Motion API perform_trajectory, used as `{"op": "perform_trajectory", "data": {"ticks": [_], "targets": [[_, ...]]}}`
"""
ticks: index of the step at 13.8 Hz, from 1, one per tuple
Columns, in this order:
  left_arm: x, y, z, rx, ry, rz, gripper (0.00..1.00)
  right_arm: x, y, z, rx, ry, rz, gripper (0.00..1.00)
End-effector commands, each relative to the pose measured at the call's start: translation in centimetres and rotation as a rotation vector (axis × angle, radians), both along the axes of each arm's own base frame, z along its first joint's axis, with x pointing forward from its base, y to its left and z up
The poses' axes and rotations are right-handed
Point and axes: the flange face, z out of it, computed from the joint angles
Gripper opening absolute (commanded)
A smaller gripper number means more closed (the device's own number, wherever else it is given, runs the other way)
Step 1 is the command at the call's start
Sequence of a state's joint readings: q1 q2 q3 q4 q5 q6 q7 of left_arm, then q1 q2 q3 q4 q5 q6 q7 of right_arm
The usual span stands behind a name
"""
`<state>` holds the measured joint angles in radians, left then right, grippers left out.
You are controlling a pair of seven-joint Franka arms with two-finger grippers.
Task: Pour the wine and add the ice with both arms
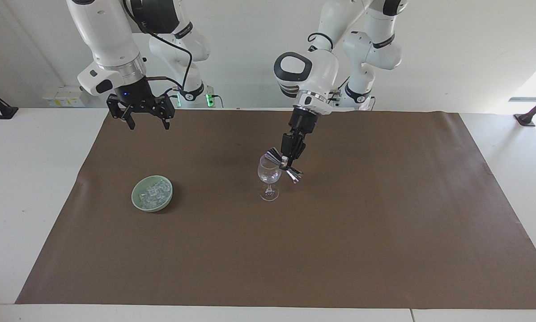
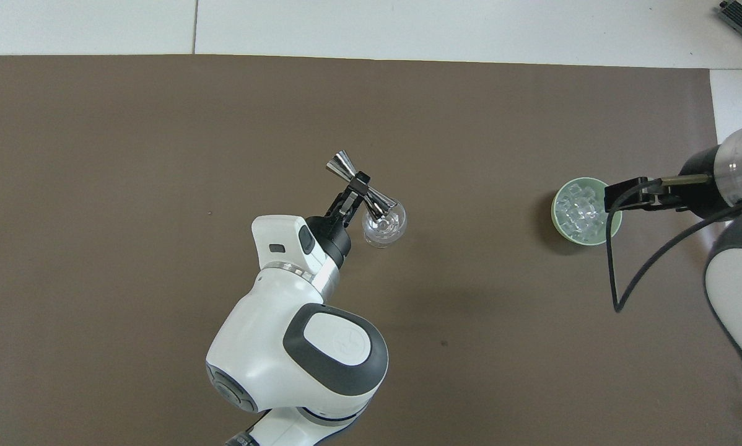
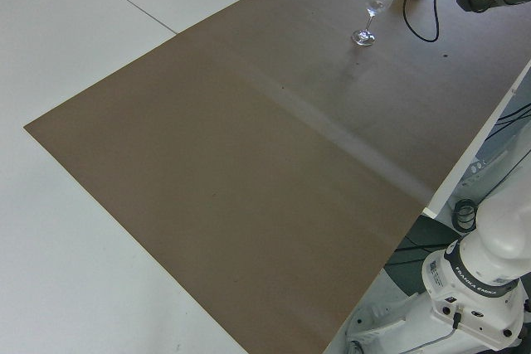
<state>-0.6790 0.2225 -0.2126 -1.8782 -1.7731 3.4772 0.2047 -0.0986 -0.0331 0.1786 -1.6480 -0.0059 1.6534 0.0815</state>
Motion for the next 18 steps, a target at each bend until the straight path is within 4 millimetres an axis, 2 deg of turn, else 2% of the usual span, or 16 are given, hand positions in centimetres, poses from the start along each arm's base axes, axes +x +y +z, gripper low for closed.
{"op": "perform_trajectory", "data": {"ticks": [1,2,3,7,11,15,18], "targets": [[-0.2,0.4,0.9,-0.085,0.041,0.068,0.00,-0.5,-0.3,1.1,-0.001,-0.024,0.020,1.00],[0.0,1.1,1.3,-0.137,0.064,0.104,0.00,-0.5,-0.8,1.1,0.001,-0.017,0.014,1.00],[-0.1,1.0,1.4,-0.180,0.091,0.119,0.00,-0.5,-0.9,1.1,0.001,-0.018,0.014,1.00],[1.4,3.3,2.5,-0.420,0.203,0.232,0.00,-0.8,-0.4,1.9,0.002,-0.044,0.009,1.00],[2.9,5.1,2.8,-0.656,0.334,0.340,0.00,-0.4,-0.5,1.5,0.004,-0.079,0.007,1.00],[4.6,7.8,2.9,-0.864,0.449,0.473,0.00,-1.9,-0.6,-0.1,-0.003,-0.049,0.002,1.00],[5.7,10.9,2.5,-1.007,0.536,0.568,0.00,-1.4,-1.3,0.1,0.000,-0.087,-0.013,1.00]]}}
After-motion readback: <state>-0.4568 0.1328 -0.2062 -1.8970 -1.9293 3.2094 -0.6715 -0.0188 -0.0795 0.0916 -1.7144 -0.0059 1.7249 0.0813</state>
